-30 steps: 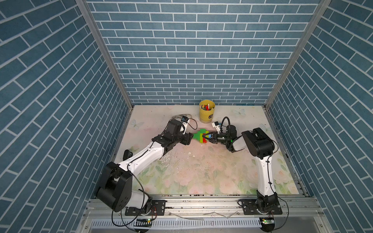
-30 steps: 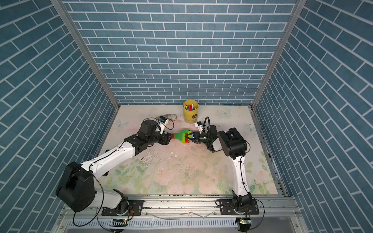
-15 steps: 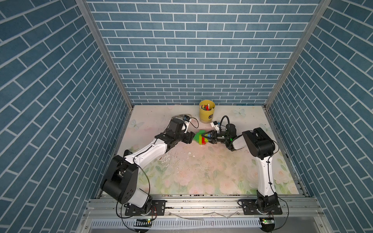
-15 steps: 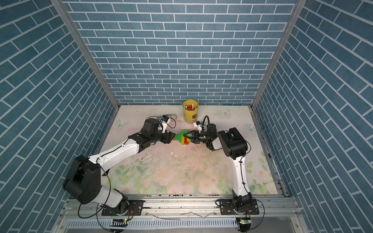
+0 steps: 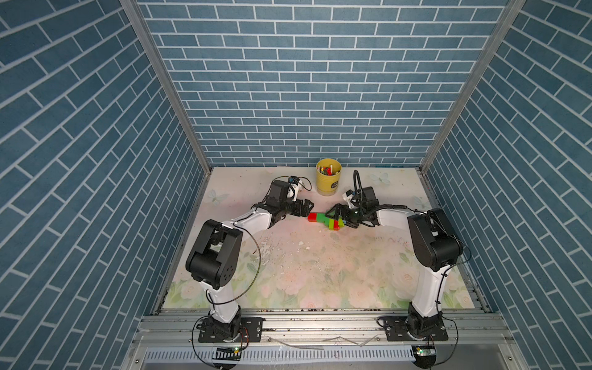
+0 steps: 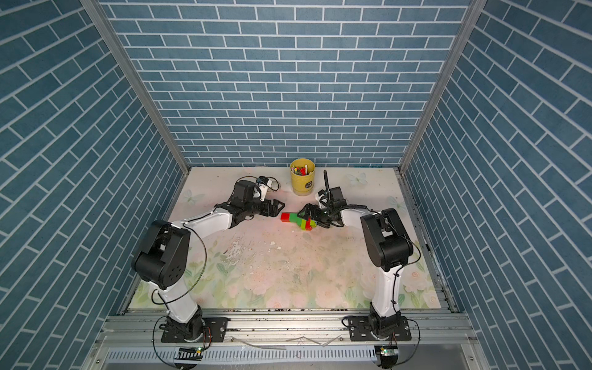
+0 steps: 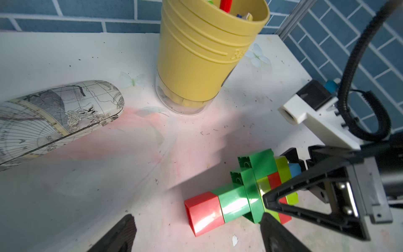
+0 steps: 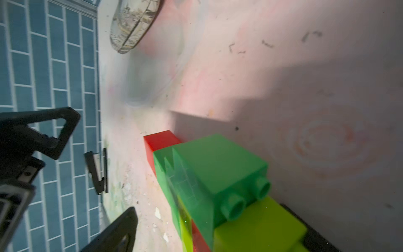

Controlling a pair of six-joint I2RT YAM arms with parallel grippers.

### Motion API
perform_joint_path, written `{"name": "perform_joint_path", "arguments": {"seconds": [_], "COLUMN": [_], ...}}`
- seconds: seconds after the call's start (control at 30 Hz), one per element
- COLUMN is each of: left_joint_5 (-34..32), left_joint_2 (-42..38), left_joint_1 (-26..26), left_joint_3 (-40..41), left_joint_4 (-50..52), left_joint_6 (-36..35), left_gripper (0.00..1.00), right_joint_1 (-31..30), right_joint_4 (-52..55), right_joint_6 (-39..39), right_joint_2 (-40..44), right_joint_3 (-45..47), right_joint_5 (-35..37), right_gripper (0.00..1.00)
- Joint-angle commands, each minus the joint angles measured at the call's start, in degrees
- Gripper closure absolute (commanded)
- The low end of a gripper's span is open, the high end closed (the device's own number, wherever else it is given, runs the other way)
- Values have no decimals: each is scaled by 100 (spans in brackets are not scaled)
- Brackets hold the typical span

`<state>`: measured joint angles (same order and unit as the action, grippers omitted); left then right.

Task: Assemble a spoon with lego
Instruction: Place the lego brick at the center of the board, then adjust the lego brick at the center of the board.

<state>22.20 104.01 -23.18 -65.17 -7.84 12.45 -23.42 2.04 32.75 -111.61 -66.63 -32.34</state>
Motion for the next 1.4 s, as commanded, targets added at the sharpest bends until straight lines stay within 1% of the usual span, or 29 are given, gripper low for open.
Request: {"name": "perform_joint_path", "arguments": {"seconds": [0.0, 0.03, 0.07, 0.13, 0.17, 0.2, 0.23, 0.3, 0.33, 0.4, 0.47, 0.63, 0.77, 0.87, 0.93, 1.03, 1.07, 1.13, 1.23, 1.3, 1.37], "left_joint_5": [527, 604, 693, 790, 859, 927, 979, 1015, 1011, 1065, 1171, 1401, 1343, 1162, 929, 455, 378, 489, 429, 273, 98], "left_joint_2": [322, 422, 507, 696, 781, 874, 955, 1054, 1092, 1198, 1354, 1721, 1504, 1131, 823, 214, 116, 136, 285, 193, -96], "left_joint_1": [14, 9, 7, 6, 2, -2, -9, -33, -53, -73, -104, -162, -291, -479, -726, -1115, -1229, -1487, -1713, -1755, -1791], "left_joint_3": [-189, -189, -193, -210, -200, -180, -169, -146, -149, -203, -307, -730, -318, 187, 565, 829, 912, 1081, 1277, 1367, 1410], "left_joint_4": [-517, -692, -813, -1065, -1214, -1416, -1544, -1736, -1739, -1795, -1840, -1604, -1692, -1733, -1817, -1412, -1382, -1589, -2098, -2293, -2198], "left_joint_6": [326, 437, 505, 703, 798, 935, 1036, 1153, 1151, 1197, 1214, 1318, 1317, 1365, 1430, 1372, 1487, 1878, 2304, 2353, 2149], "left_gripper": [2, 1, 1, 1, 1, 1, 1, 1, 1, 1, 1, 1, 1, 1, 1, 1, 0, 1, 1, 1, 1], "right_joint_1": [25, 80, 90, 199, 232, 322, 393, 530, 540, 659, 680, 776, 1024, 1175, 1209, 1242, 1258, 1288, 1389, 1491, 1567], "right_joint_4": [1130, 1110, 911, 671, 511, 464, 243, 341, 206, 279, 85, 1047, 1451, 1661, 1897, 2047, 2051, 2149, 2292, 2356, 2328], "right_joint_6": [-856, -936, -877, -843, -783, -759, -677, -688, -666, -580, -496, -1029, -1217, -1341, -1540, -1762, -1833, -1965, -2126, -2137, -2141], "right_joint_2": [115, 116, 131, 114, 91, 41, -3, 44, 167, 395, 863, 1837, 2618, 3184, 3452, 3829, 3945, 4164, 4432, 4568, 4738], "right_joint_3": [-10, -6, 147, 278, 395, 420, 543, 504, 632, 690, 984, 1015, 1114, 1096, 981, 913, 930, 900, 905, 940, 1036], "right_joint_5": [1097, 927, 1183, 984, 1094, 923, 903, 559, 759, 523, 593, 924, 1100, 1245, 1432, 1680, 1704, 1880, 2103, 2172, 2277], "right_gripper": [1, 1, 1, 1, 1, 1, 1, 1, 1, 1, 1, 1, 1, 1, 1, 1, 1, 1, 1, 1, 1]}}
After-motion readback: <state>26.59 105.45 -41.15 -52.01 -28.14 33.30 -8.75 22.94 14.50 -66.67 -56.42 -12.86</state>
